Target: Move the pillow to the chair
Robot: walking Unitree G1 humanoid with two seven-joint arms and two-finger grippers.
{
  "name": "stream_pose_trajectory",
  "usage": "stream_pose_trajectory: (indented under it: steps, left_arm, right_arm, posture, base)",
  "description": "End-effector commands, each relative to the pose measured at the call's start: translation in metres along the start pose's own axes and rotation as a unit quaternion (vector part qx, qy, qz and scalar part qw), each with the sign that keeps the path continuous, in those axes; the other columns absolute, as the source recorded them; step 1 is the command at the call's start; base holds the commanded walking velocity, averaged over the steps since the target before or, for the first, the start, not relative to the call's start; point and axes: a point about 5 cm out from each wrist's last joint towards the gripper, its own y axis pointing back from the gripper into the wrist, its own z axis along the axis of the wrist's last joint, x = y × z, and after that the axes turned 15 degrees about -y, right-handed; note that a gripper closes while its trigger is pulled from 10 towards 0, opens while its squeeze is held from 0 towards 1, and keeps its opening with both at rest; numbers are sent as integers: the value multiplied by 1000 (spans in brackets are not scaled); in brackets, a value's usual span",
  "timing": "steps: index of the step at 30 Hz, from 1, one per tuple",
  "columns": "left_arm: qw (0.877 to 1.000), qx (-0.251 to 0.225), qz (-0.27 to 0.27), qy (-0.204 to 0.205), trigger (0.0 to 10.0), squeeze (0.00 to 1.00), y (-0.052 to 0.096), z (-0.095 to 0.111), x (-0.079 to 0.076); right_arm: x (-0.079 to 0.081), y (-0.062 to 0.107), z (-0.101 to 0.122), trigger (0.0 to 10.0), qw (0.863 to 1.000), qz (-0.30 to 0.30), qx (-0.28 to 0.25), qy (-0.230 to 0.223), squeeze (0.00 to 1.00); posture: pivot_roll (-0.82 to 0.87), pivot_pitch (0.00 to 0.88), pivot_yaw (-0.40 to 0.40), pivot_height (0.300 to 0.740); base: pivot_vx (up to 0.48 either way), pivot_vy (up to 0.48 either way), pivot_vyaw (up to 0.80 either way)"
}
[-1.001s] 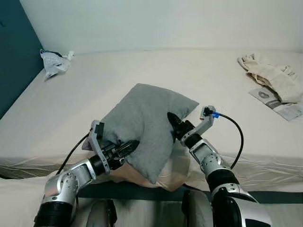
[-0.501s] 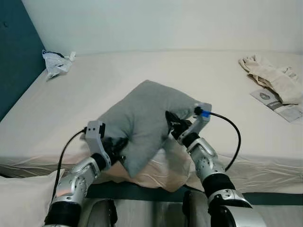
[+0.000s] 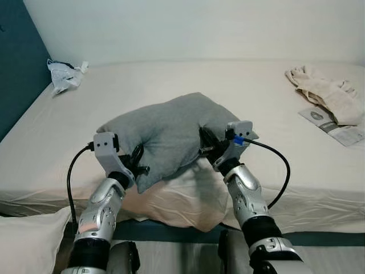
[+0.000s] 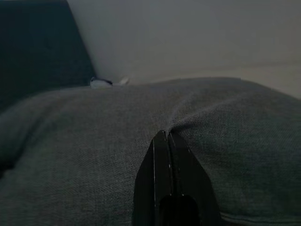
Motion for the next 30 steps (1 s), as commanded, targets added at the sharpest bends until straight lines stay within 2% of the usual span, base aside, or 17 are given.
stream_pose_trajectory:
  steps: [1, 2, 3, 4, 6, 10, 15, 18, 30]
  left_arm:
    - [999, -18, 7, -27, 10000, 0, 2, 4, -1]
    - [999, 0, 2, -46, 10000, 0, 3, -1, -4]
    - [999, 0, 2, -46, 10000, 0, 3, -1, -4]
    - [998, 21, 5, -60, 10000, 0, 3, -9, -8]
    - [998, 41, 6, -57, 10000, 0, 3, -15, -11]
    - [997, 50, -5, -61, 10000, 0, 5, -20, -15]
    - [994, 37, -8, -100, 10000, 0, 10, -23, -18]
    - [993, 33, -10, -113, 10000, 0, 11, -25, -22]
    - [992, 23, 8, -122, 10000, 0, 7, -24, -26]
  right_arm:
    - [2, 3, -6, 10000, 1000, -1, 13, 28, 0]
    - [1, 4, -12, 10000, 999, -5, 31, 37, 0]
    - [1, 4, -12, 10000, 999, -5, 31, 37, 0]
    - [3, 7, -16, 10000, 997, 1, 36, 70, 0]
    - [5, 9, -15, 10000, 995, 1, 24, 100, 0]
    - [3, 12, -16, 10000, 994, -14, 14, 108, 0]
    - [-2, 19, -20, 10000, 996, -19, 21, 84, 0]
    - [-6, 21, -19, 10000, 995, -27, 20, 94, 0]
    - [-9, 25, -24, 10000, 993, -32, 27, 109, 0]
  posture:
    - [43, 57, 10, 544]
    - [44, 57, 9, 544]
    - [44, 57, 9, 544]
    - [44, 57, 9, 544]
    - [42, 52, 7, 544]
    - [43, 50, 3, 544]
    - [39, 49, 1, 549]
    - [31, 48, 2, 559]
    - [26, 51, -7, 604]
  base:
    - [0, 0, 0]
    - [0, 0, 0]
    - [0, 0, 0]
    - [0, 0, 0]
    - [0, 0, 0]
    - [0, 0, 0]
    - [0, 0, 0]
    - [0, 0, 0]
    - [0, 0, 0]
